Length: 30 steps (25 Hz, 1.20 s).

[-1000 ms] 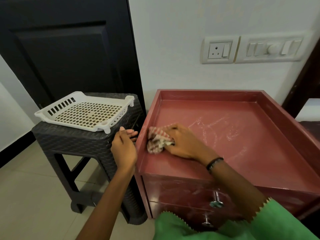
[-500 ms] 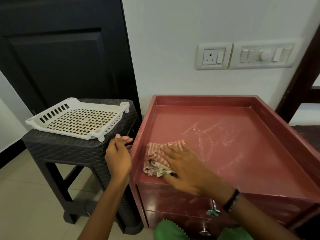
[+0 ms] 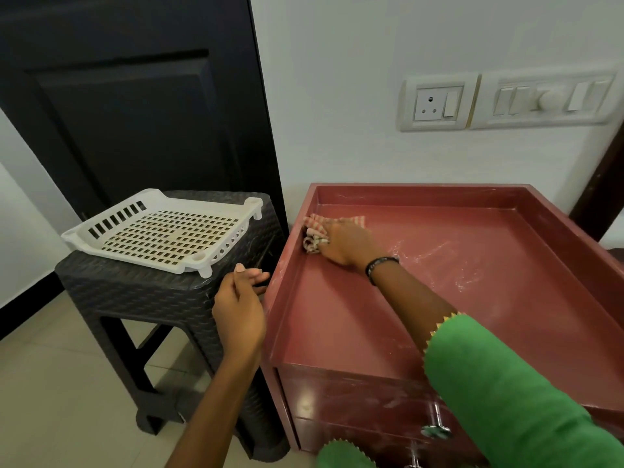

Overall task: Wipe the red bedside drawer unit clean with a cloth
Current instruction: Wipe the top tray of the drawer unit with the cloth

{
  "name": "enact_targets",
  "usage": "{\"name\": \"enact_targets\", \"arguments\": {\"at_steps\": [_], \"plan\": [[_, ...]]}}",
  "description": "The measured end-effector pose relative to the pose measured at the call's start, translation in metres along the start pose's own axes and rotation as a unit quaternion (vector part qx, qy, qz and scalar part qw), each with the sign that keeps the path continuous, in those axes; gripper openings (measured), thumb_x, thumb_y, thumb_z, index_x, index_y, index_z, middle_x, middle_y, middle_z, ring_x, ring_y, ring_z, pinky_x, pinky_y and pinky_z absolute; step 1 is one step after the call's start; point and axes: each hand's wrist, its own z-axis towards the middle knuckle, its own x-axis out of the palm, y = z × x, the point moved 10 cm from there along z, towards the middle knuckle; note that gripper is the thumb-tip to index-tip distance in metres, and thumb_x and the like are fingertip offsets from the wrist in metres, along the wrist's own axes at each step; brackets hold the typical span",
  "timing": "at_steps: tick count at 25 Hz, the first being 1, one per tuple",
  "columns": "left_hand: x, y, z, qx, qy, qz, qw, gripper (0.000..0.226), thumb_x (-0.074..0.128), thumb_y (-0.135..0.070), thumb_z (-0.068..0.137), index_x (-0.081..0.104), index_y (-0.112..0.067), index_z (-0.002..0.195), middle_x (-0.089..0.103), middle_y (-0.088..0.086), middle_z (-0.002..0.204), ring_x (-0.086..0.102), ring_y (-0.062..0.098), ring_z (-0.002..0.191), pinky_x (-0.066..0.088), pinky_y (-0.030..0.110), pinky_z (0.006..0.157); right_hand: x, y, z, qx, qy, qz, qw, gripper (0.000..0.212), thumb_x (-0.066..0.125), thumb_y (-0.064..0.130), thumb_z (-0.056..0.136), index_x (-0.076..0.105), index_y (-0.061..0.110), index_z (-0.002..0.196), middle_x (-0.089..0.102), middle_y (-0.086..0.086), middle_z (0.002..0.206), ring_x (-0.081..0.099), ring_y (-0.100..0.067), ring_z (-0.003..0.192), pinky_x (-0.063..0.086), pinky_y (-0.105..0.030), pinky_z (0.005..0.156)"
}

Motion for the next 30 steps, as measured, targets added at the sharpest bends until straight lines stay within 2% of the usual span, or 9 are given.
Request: {"name": "enact_targets", "arguments": {"at_steps": [2, 6, 11, 15, 18, 21, 24, 27, 30], "plan": [[-0.001, -0.002, 0.0, 0.011, -0.007, 0.01, 1.0, 0.039, 0.035, -0.037, 0.104, 0.063, -0.012, 0.095, 0.07, -0.004, 0.091, 0.065, 0.004, 0.082, 0.05, 0.025, 0.078, 0.0, -0.006, 0.022, 0.031, 0.0, -0.031, 0.999, 0.057, 0.042, 0.037, 0.094, 0.026, 0.031, 0.148, 0.04, 0.001, 0.15, 0.036, -0.033, 0.135, 0.028, -0.058, 0.11], [-0.004, -0.006, 0.001, 0.031, -0.024, 0.017, 0.999, 0.035, 0.037, -0.037, 0.103, 0.062, -0.019, 0.087, 0.071, -0.005, 0.09, 0.067, 0.009, 0.086, 0.051, 0.031, 0.083, 0.001, -0.018, 0.071, 0.067, 0.01, -0.083, 0.994, 0.045, 0.04, 0.027, 0.096, 0.039, 0.027, 0.141, 0.047, 0.002, 0.142, 0.039, -0.032, 0.127, 0.038, -0.057, 0.098], [-0.006, -0.008, 0.0, 0.041, -0.035, 0.026, 0.998, 0.033, 0.037, -0.035, 0.103, 0.06, -0.024, 0.083, 0.071, -0.005, 0.09, 0.068, 0.012, 0.086, 0.052, 0.034, 0.082, -0.007, -0.022, 0.059, -0.099, 0.08, -0.087, 0.988, 0.051, 0.041, 0.03, 0.098, 0.03, 0.032, 0.148, 0.041, -0.003, 0.15, 0.04, -0.034, 0.134, 0.024, -0.061, 0.11], [-0.005, -0.01, -0.002, 0.035, -0.033, 0.032, 0.998, 0.033, 0.037, -0.035, 0.103, 0.06, -0.024, 0.082, 0.071, -0.005, 0.09, 0.068, 0.013, 0.087, 0.052, 0.033, 0.083, -0.005, 0.011, -0.001, -0.228, 0.133, -0.061, 0.963, 0.063, 0.044, 0.002, 0.082, 0.049, 0.035, 0.136, 0.047, -0.001, 0.146, 0.049, -0.027, 0.129, 0.04, -0.046, 0.108], [-0.005, -0.011, -0.003, 0.03, -0.031, 0.033, 0.999, 0.034, 0.037, -0.035, 0.103, 0.06, -0.023, 0.082, 0.071, -0.004, 0.09, 0.068, 0.014, 0.088, 0.052, 0.034, 0.084, 0.005, 0.024, -0.049, -0.288, 0.15, -0.014, 0.946, 0.07, 0.042, -0.001, 0.075, 0.051, 0.034, 0.135, 0.044, 0.004, 0.148, 0.041, -0.021, 0.136, 0.034, -0.043, 0.114], [-0.005, -0.01, -0.003, 0.027, -0.028, 0.036, 0.999, 0.034, 0.037, -0.035, 0.103, 0.06, -0.023, 0.083, 0.071, -0.004, 0.09, 0.068, 0.013, 0.088, 0.051, 0.03, 0.08, 0.001, 0.018, -0.036, -0.236, 0.103, -0.022, 0.966, 0.068, 0.044, -0.002, 0.086, 0.035, 0.029, 0.146, 0.029, 0.004, 0.156, 0.032, -0.021, 0.141, 0.029, -0.034, 0.115], [-0.005, -0.009, -0.002, 0.026, -0.031, 0.034, 0.999, 0.034, 0.037, -0.035, 0.103, 0.06, -0.023, 0.082, 0.071, -0.005, 0.089, 0.068, 0.012, 0.086, 0.05, 0.029, 0.079, 0.001, 0.011, 0.013, -0.156, 0.058, -0.049, 0.985, 0.054, 0.045, 0.025, 0.099, 0.026, 0.019, 0.15, 0.024, -0.003, 0.158, 0.032, -0.026, 0.141, 0.028, -0.034, 0.114], [-0.006, -0.01, -0.001, 0.033, -0.033, 0.035, 0.998, 0.033, 0.038, -0.035, 0.103, 0.061, -0.023, 0.082, 0.071, -0.005, 0.088, 0.068, 0.01, 0.085, 0.05, 0.028, 0.078, -0.005, -0.005, 0.053, -0.058, 0.01, -0.068, 0.996, 0.051, 0.039, 0.04, 0.1, 0.036, 0.012, 0.143, 0.038, -0.007, 0.151, 0.043, -0.026, 0.134, 0.034, -0.035, 0.107], [-0.008, -0.013, 0.0, 0.052, -0.047, 0.052, 0.996, 0.033, 0.038, -0.035, 0.103, 0.062, -0.021, 0.085, 0.071, -0.005, 0.088, 0.068, 0.01, 0.085, 0.05, 0.03, 0.08, -0.012, -0.015, 0.069, -0.011, -0.041, -0.073, 0.996, 0.042, 0.042, 0.039, 0.099, 0.046, 0.015, 0.134, 0.051, -0.007, 0.14, 0.052, -0.026, 0.125, 0.039, -0.037, 0.095]]}}
